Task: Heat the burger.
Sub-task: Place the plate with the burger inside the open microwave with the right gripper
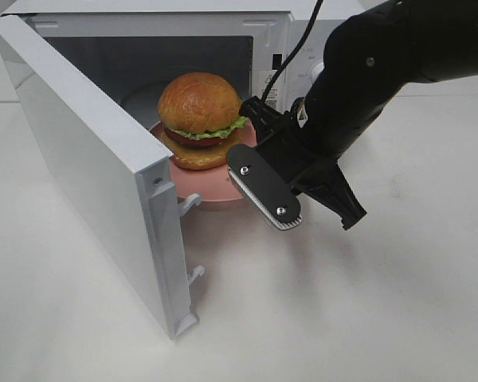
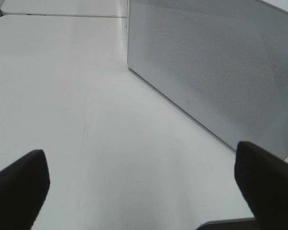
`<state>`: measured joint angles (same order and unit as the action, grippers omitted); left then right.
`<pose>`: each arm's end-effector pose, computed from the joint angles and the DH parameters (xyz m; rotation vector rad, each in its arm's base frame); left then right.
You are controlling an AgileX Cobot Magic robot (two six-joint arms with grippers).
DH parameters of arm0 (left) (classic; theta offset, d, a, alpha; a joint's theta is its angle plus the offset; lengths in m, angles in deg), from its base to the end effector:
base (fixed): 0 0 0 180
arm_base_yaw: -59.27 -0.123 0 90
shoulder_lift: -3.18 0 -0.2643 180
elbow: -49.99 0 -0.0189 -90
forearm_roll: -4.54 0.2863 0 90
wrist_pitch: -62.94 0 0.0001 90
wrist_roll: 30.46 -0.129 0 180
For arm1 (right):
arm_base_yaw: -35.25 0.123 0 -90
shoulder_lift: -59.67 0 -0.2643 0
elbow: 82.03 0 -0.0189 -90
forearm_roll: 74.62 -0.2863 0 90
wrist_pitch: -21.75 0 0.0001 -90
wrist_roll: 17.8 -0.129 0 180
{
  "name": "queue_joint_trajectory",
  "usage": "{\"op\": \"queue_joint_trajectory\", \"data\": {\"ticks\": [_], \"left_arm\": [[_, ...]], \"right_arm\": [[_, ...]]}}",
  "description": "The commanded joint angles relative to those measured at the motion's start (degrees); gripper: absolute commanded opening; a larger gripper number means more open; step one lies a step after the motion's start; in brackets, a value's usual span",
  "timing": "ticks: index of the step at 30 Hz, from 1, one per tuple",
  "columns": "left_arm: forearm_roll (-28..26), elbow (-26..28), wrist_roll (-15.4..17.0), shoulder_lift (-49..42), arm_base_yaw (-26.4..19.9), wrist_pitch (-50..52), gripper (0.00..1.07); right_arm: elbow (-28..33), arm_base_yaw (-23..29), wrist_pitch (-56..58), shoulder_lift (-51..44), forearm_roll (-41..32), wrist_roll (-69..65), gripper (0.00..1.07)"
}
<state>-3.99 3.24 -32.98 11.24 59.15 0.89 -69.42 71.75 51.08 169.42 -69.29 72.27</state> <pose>0.0757 -0.0168 0.2832 0.0538 2.0332 -0.1488 0.3270 0.2347 0.1211 -2.4561 1.1307 -0.3868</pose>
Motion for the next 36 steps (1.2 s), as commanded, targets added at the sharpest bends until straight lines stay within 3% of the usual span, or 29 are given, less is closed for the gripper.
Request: {"op": "queue_joint_trajectory", "data": {"ticks": [1, 36], "left_arm": [[0.06, -0.17, 0.0, -0.8, 0.17, 0.74, 0.99], [0.06, -0.17, 0.0, -0.8, 0.17, 0.74, 0.99]], "right_arm": [[-3.95, -0.23, -1.38, 1.43, 0.23, -0.06, 0.0], [-25.67, -0.23, 2.81, 16.67, 2.92, -7.85, 0.0]]}}
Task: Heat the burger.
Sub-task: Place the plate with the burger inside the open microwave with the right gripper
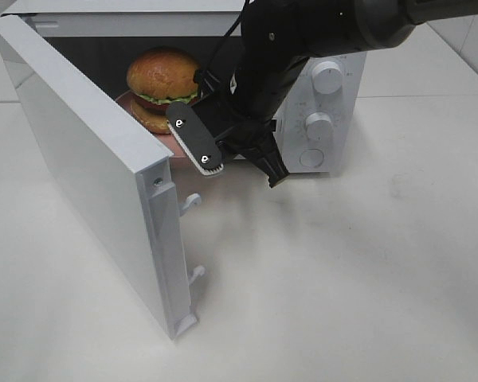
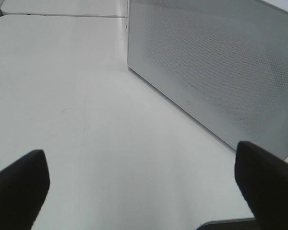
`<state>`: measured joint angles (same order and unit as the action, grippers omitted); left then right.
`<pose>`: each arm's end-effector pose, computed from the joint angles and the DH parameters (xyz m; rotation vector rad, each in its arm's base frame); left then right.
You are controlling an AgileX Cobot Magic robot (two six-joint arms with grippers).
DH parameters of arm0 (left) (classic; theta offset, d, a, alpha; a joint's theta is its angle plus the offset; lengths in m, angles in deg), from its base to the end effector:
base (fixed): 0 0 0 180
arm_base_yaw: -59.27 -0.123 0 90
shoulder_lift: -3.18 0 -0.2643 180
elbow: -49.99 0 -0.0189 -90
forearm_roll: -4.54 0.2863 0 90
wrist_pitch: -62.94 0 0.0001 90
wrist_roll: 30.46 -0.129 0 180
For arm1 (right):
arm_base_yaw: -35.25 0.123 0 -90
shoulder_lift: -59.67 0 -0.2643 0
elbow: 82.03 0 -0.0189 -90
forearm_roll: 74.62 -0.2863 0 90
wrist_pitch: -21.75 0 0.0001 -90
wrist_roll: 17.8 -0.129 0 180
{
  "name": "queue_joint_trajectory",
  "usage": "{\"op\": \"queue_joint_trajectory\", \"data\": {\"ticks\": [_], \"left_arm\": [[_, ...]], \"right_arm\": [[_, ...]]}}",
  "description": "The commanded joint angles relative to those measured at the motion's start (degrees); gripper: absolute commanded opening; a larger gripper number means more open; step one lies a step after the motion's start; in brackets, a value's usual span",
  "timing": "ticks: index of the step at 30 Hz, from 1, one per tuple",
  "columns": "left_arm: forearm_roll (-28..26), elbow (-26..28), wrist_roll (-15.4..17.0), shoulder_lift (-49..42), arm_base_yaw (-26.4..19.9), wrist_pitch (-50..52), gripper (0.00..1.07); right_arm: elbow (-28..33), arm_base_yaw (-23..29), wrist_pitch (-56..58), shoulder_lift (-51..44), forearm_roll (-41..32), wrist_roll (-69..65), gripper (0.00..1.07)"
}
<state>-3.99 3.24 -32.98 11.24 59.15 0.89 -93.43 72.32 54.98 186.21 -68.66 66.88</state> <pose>0.0757 -0.0168 0.2832 0.0538 2.0332 -0.1488 0.3972 0.2909 0.1213 -2.3510 1.2027 -0.4004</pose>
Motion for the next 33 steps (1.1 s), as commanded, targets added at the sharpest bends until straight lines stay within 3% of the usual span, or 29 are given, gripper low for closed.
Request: {"op": "queue_joint_trajectory", "data": {"ticks": [1, 33], "left_arm": [[0.06, -0.17, 0.0, -0.8, 0.17, 0.74, 0.99], [0.06, -0.17, 0.0, -0.8, 0.17, 0.74, 0.99]], "right_arm": [[-1.66, -0.8, -1.09, -0.11, 2.29, -2.46, 0.0], [-20.74, -0.8, 0.8, 14.21, 6.53, -9.68, 0.0]]}}
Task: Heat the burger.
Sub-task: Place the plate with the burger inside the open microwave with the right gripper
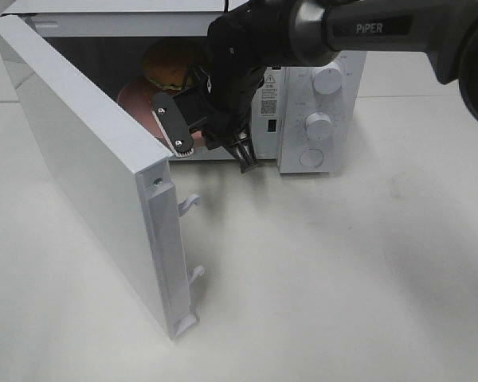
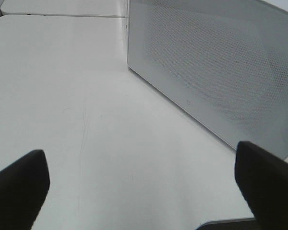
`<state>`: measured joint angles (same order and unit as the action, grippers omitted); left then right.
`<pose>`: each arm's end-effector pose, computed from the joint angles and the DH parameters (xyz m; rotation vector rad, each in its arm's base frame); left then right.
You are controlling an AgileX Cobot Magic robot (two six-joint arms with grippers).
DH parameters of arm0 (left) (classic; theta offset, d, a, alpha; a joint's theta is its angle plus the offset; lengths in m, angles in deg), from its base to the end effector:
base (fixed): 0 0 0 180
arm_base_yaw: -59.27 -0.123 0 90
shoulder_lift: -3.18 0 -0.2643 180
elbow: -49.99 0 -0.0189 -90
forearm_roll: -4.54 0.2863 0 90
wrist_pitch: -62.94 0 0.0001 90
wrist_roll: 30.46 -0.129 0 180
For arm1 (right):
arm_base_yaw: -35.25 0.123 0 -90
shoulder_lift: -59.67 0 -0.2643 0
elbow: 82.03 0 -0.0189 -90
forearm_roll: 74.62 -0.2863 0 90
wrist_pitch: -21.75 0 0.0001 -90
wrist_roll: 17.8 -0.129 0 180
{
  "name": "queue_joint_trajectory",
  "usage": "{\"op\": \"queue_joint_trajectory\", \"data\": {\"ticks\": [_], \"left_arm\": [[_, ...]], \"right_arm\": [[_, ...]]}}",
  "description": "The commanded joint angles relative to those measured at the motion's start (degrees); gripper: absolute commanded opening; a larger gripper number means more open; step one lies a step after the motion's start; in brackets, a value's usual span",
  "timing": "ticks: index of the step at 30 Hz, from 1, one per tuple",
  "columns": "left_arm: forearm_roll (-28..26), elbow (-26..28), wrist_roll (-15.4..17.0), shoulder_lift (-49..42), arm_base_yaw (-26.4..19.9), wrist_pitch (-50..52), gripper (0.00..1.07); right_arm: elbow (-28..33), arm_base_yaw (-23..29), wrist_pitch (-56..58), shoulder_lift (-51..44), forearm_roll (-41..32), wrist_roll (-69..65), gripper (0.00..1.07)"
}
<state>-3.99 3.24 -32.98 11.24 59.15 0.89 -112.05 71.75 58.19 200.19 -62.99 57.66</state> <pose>0.0757 -0.0168 0.2832 0.0538 2.0332 -0.1488 0.4510 0.3145 0.1018 -2.2570 1.3221 -0.4671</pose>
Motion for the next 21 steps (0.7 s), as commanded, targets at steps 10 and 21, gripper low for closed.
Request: {"op": "queue_joint_trajectory", "data": {"ticks": [10, 21], "left_arm": [[0.06, -0.17, 0.0, -0.8, 0.17, 0.74, 0.99], [0.06, -0.17, 0.0, -0.8, 0.17, 0.74, 0.99]], "right_arm": [[-4.53, -0.23, -5.39, 2.12, 0.8, -0.69, 0.04], [-4.53, -0.23, -7.16, 2.12, 0.8, -3.78, 0.31]]}}
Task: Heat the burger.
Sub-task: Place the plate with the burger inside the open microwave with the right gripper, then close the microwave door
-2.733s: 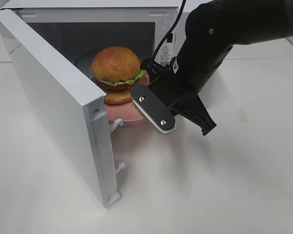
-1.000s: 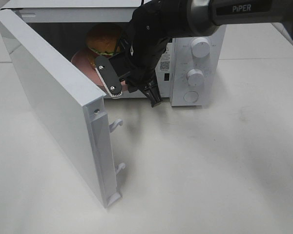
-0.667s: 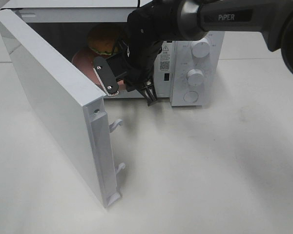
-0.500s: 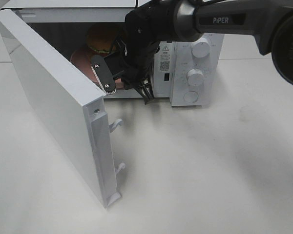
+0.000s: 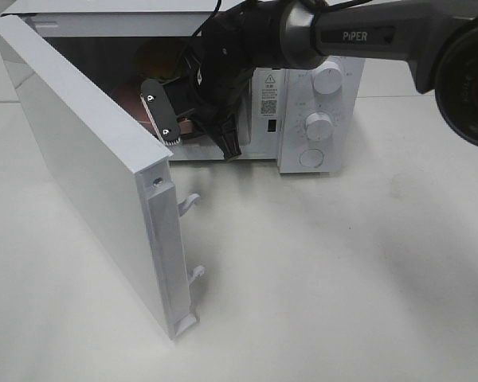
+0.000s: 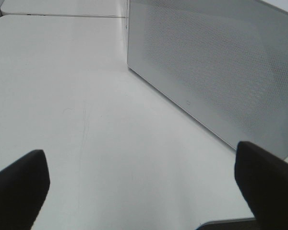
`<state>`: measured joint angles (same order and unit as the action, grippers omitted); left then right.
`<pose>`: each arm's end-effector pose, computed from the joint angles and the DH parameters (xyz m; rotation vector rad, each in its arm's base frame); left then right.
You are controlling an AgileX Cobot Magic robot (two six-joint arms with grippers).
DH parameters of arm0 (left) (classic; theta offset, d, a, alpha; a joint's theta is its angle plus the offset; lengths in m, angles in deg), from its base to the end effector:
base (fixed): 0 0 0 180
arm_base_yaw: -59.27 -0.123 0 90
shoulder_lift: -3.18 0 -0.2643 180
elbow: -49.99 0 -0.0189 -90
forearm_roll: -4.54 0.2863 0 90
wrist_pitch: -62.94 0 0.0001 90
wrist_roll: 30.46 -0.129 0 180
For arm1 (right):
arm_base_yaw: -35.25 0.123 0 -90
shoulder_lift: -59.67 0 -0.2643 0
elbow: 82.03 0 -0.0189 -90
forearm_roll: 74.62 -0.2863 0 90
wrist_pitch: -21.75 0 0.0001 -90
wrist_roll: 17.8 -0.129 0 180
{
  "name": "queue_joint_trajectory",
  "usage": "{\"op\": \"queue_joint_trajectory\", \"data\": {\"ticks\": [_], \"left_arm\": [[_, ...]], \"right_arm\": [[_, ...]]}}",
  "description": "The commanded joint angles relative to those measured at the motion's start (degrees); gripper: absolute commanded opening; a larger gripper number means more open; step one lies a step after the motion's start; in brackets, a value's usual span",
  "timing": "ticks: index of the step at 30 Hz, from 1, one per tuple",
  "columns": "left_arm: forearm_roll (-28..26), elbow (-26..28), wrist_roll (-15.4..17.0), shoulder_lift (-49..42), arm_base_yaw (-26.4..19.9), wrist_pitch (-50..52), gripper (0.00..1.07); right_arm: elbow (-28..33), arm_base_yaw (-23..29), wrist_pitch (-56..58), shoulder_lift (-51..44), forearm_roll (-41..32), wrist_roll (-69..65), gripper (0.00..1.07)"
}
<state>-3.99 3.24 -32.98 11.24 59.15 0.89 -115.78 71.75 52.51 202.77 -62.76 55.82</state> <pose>0.0757 -0.0168 0.2832 0.0538 2.0332 -0.1488 0.4670 0.3287 0.1069 -2.1381 1.2815 -0.4888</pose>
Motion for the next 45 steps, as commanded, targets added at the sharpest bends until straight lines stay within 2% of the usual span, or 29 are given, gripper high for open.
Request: {"op": "queue_joint_trajectory", "data": {"ticks": [1, 2, 5, 16, 20, 27, 29, 32, 37, 39, 42, 45], "left_arm": [[0.06, -0.17, 0.0, -0.8, 0.17, 0.74, 0.99], [0.06, -0.17, 0.0, -0.8, 0.17, 0.74, 0.99], [0.06, -0.17, 0.0, -0.8, 0.17, 0.74, 0.99], [0.06, -0.17, 0.0, -0.8, 0.17, 0.74, 0.99], [0.06, -0.17, 0.0, -0.8, 0.17, 0.74, 0.99], [0.06, -0.17, 0.0, -0.8, 0.17, 0.74, 0.99], [0.06, -0.17, 0.0, -0.8, 0.17, 0.74, 0.99], [0.06, -0.17, 0.0, -0.8, 0.17, 0.74, 0.99], [0.06, -0.17, 0.0, -0.8, 0.17, 0.74, 0.99], [0.06, -0.17, 0.0, -0.8, 0.17, 0.74, 0.99], [0.06, -0.17, 0.0, -0.8, 0.17, 0.74, 0.99], [0.06, -0.17, 0.0, -0.8, 0.17, 0.74, 0.99]], "right_arm": [[-0.8, -0.23, -1.49, -0.46, 0.57, -1.95, 0.31], [-0.8, -0.23, -1.49, -0.46, 0.57, -2.06, 0.37], [-0.52, -0.23, -1.55, -0.46, 0.34, -2.06, 0.42], [0.17, -0.23, 0.17, -0.92, -0.92, -4.47, 0.46], [5.61, -0.23, -3.38, -3.61, -1.43, -4.64, 0.52], [11.63, -0.23, -6.65, -7.22, -1.72, -7.28, 0.62], [16.27, -0.23, -10.83, -9.91, -1.6, -8.59, 0.68], [17.42, -0.23, -11.75, -10.54, -1.6, -9.0, 0.68], [22.57, -0.29, -13.92, -13.69, -1.49, -10.49, 0.69], [26.81, -0.4, -15.18, -16.56, -1.38, -10.89, 0.69], [27.62, -0.4, -15.24, -17.13, -1.38, -10.89, 0.69], [30.83, -0.4, -15.36, -19.54, -1.15, -12.15, 0.69]]}}
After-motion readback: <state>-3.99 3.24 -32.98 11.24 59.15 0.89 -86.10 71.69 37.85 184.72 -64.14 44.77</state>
